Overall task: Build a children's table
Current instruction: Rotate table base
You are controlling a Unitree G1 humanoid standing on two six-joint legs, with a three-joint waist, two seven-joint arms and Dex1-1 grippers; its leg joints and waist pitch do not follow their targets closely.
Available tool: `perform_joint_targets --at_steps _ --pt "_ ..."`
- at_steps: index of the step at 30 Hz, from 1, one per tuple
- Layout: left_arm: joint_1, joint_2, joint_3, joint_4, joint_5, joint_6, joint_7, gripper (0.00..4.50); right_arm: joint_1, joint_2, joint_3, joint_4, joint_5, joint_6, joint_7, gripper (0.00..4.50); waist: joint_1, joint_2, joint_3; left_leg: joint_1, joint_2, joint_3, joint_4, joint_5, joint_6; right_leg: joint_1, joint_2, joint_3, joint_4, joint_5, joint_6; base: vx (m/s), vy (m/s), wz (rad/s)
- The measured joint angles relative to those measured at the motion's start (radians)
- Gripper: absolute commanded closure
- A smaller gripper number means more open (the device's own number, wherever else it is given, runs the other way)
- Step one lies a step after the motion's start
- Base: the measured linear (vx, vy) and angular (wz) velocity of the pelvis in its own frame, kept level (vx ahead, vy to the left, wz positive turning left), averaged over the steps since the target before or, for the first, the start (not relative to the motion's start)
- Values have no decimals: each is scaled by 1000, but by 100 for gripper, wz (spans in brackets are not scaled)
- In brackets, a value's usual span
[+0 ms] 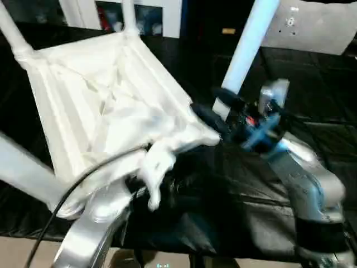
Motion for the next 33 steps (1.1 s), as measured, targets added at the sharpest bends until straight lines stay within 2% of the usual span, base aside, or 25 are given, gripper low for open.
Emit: perform_joint_targets --at_steps 3,7,9,11,14,16,20,23,26,30,33 --pt "37 26 5 -23 -15 14 -9 154 -12 0 -8 29 -21 -22 -19 0 0 0 0 0 0 0 0 0 0 0 0 0 -1 0 0 0 0 0" --pt "120 73 22 -93 -46 37 -22 123 -69 -9 -8 116 -73 -72 -62 0 -5 -29 10 2 1 1 -3 1 -1 0 1 1 0 0 1 0 0 0" --pt "174 110 32 -115 -67 49 -30 109 -100 -25 -23 177 -96 -104 -92 0 -1 -37 12 2 1 2 -2 1 -1 0 1 1 0 0 1 0 0 0" --pt "209 135 55 -129 -84 56 -35 96 -120 -28 -35 217 -112 -128 -106 0 0 -40 14 1 0 2 -2 1 -1 0 0 2 0 0 1 0 0 0" --pt "271 201 123 -146 -104 55 -65 96 -168 -33 -37 298 -123 -163 -117 0 -5 -45 16 2 0 3 -2 1 -1 0 1 2 0 1 1 0 0 0" --pt "329 257 195 -147 -122 57 -101 96 -193 -49 -45 346 -139 -183 -118 0 -5 -47 18 2 1 3 -3 1 -1 0 1 2 0 1 1 0 0 0" --pt "400 296 292 -159 -183 64 -158 96 -200 -57 -56 375 -144 -205 -122 0 0 -51 19 2 0 4 -2 1 -1 0 1 3 0 1 1 0 0 0" --pt "435 345 417 -169 -252 65 -217 96 -188 -58 -55 374 -145 -208 -104 0 -3 -55 20 3 1 5 -2 1 -1 0 1 3 1 1 1 0 0 0" --pt "426 369 513 -162 -310 65 -261 96 -150 -68 -41 361 -144 -201 -79 0 -2 -56 20 4 1 6 -2 1 -1 0 1 4 2 1 1 0 0 0" --pt "316 410 649 -94 -383 39 -288 96 -45 -86 26 330 -152 -143 -33 0 -2 -57 21 6 1 6 0 1 -1 0 1 5 7 1 1 0 0 0" --pt "241 416 660 -47 -428 32 -302 96 17 -92 56 294 -172 -128 -28 0 -6 -55 22 7 1 7 2 1 -1 0 1 6 9 1 0 0 0 0"
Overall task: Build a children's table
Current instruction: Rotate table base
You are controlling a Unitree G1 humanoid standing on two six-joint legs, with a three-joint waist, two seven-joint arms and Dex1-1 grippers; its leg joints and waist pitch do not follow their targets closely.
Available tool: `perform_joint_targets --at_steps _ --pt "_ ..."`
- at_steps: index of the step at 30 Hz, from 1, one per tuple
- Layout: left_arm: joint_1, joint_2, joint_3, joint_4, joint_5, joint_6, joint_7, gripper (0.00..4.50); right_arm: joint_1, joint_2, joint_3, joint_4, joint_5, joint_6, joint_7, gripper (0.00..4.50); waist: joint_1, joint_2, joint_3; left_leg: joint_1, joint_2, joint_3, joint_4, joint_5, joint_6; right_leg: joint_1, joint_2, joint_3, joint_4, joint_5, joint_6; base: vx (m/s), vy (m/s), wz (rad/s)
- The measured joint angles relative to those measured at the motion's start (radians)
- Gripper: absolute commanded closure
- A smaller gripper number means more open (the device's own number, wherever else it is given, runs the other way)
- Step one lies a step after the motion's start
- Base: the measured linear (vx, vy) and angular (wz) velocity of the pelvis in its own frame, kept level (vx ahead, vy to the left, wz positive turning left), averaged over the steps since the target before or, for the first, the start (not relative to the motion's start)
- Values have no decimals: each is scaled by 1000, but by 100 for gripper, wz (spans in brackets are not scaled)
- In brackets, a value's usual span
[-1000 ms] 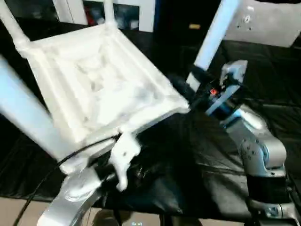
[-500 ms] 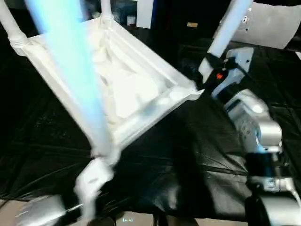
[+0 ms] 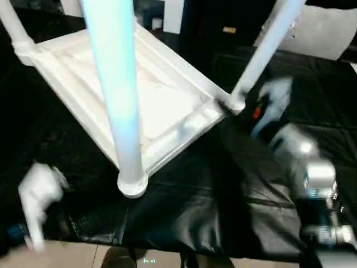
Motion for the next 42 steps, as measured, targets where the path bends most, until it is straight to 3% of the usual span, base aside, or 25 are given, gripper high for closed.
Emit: perform_joint_targets --at_steps 3,7,15,25,36,42 --pt "-64 -1 -16 17 -33 2 -3 87 27 -7 15 -14 -26 11 -14 0 -1 -1 0 1 1 0 1 1 -1 0 0 0 2 1 -2 0 0 0" --pt "-199 -20 -108 80 -42 9 -14 51 59 -26 52 -23 -103 30 -70 0 9 2 -1 2 1 0 2 3 -4 0 0 -1 6 3 -5 0 0 0" --pt "-339 -72 -198 122 -75 4 -19 1 85 -15 89 5 -167 34 -105 0 3 6 -1 2 3 -1 8 3 -5 0 1 -1 11 6 -10 0 0 0" --pt "-396 -179 -356 103 -77 19 27 1 24 81 135 132 -195 -20 -126 0 9 16 -3 0 4 -3 18 3 -4 1 0 -1 17 7 -10 0 0 0" --pt "-470 -322 -540 98 -43 18 96 1 -28 86 92 231 -208 -61 -147 0 -5 15 -3 0 7 -3 20 3 -5 0 3 -2 17 8 -8 0 0 0" --pt "-565 -415 -608 200 22 -31 131 1 -71 108 85 280 -219 -89 -156 0 -14 18 -3 0 7 -3 23 3 -5 0 3 -2 17 10 -7 0 0 0"
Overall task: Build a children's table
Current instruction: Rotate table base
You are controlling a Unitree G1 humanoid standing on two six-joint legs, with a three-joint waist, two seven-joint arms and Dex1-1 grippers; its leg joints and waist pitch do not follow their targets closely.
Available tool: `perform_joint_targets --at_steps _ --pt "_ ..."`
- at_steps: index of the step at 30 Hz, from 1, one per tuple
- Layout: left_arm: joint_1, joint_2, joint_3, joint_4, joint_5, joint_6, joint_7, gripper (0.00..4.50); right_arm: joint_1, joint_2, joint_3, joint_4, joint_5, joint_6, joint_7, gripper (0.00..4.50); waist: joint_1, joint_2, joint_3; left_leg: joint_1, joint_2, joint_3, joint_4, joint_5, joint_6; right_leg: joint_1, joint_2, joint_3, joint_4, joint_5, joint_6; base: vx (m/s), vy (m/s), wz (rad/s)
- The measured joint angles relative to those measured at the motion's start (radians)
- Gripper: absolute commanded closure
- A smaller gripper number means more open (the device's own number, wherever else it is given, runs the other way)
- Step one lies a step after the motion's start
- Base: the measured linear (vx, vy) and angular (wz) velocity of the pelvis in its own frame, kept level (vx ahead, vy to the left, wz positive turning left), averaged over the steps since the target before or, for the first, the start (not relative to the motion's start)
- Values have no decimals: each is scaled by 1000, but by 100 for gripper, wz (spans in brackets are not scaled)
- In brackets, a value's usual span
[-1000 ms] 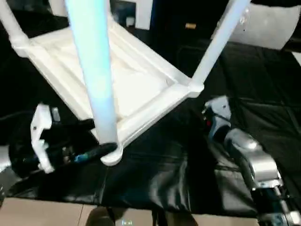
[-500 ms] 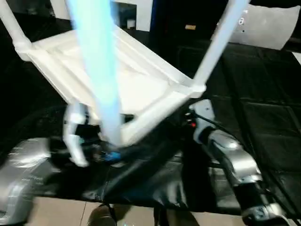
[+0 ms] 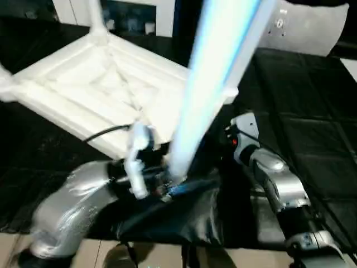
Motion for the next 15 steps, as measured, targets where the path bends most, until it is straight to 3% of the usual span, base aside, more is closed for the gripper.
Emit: perform_joint_targets --at_steps 6,15 --pt "-36 -36 -17 48 36 -34 13 1 -46 25 -10 68 -19 -28 -15 0 -7 10 1 0 1 0 0 0 0 0 1 -1 0 1 -1 0 0 0" --pt "-69 -91 -33 88 67 -61 36 1 -81 56 -30 147 -22 -81 -31 0 -7 15 2 0 2 0 1 0 0 0 2 -1 -1 4 -7 0 0 0"
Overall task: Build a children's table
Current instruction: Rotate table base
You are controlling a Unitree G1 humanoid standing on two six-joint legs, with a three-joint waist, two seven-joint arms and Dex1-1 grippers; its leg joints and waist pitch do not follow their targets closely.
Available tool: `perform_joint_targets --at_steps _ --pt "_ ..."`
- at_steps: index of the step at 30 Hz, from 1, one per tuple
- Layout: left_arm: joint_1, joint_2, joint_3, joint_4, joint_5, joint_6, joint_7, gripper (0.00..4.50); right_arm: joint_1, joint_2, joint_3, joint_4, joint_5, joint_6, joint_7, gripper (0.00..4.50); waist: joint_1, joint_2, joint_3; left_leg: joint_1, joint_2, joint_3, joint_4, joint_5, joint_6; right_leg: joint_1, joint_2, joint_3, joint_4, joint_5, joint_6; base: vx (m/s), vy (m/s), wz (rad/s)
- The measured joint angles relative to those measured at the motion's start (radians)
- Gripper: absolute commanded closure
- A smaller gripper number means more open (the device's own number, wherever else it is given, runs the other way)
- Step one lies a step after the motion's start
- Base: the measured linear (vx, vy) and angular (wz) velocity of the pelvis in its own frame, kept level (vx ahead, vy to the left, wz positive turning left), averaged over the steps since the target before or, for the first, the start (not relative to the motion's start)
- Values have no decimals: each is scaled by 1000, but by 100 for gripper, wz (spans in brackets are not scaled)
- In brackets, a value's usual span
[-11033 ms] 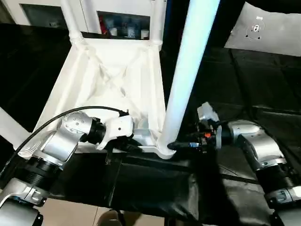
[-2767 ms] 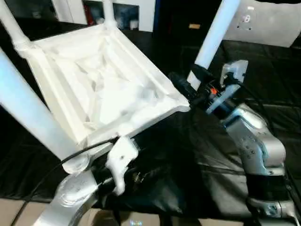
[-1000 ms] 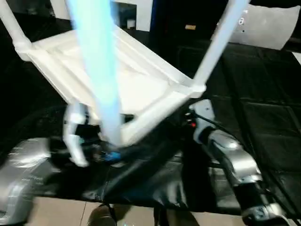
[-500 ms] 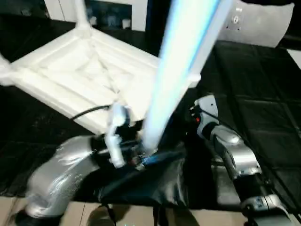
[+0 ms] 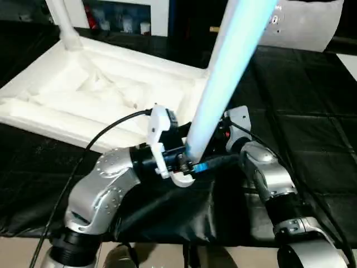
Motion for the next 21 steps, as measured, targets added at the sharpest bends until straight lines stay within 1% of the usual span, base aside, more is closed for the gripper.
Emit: perform_joint_targets --at_steps 3,6,9,13,18,20,21 --pt "-2 -13 -3 5 4 -6 0 1 -11 11 -8 16 -2 -4 -1 0 0 4 0 0 1 0 0 0 0 0 1 0 0 0 0 0 0 0" --pt "-9 -20 -16 8 7 -10 0 1 -17 17 -9 27 -6 -9 -1 0 1 13 -1 0 1 0 0 0 0 0 1 0 0 0 0 0 0 0" --pt "-19 -32 -30 8 10 -12 0 1 -20 24 -9 41 -7 -28 -1 0 2 20 -2 0 1 0 0 0 0 0 1 0 0 0 0 0 0 0" --pt "-23 -46 -49 9 26 -21 0 1 -20 37 -9 47 -9 -39 0 0 3 23 -2 0 1 0 0 0 0 0 1 0 0 0 0 0 0 0" --pt "-41 -36 -70 42 88 -64 25 1 -20 20 -8 49 -13 -47 1 0 15 26 -3 0 1 0 0 0 0 0 1 0 0 0 -1 0 0 0" --pt "-49 -11 -66 68 111 -66 35 1 -20 0 -8 48 -13 -55 11 0 22 27 -3 0 1 0 0 0 0 0 1 0 0 1 -1 0 0 0" --pt "-51 20 -59 78 116 -66 31 1 -17 -27 -9 42 -13 -70 24 0 26 28 -3 0 1 0 0 0 0 0 1 -1 0 1 -1 0 0 0"
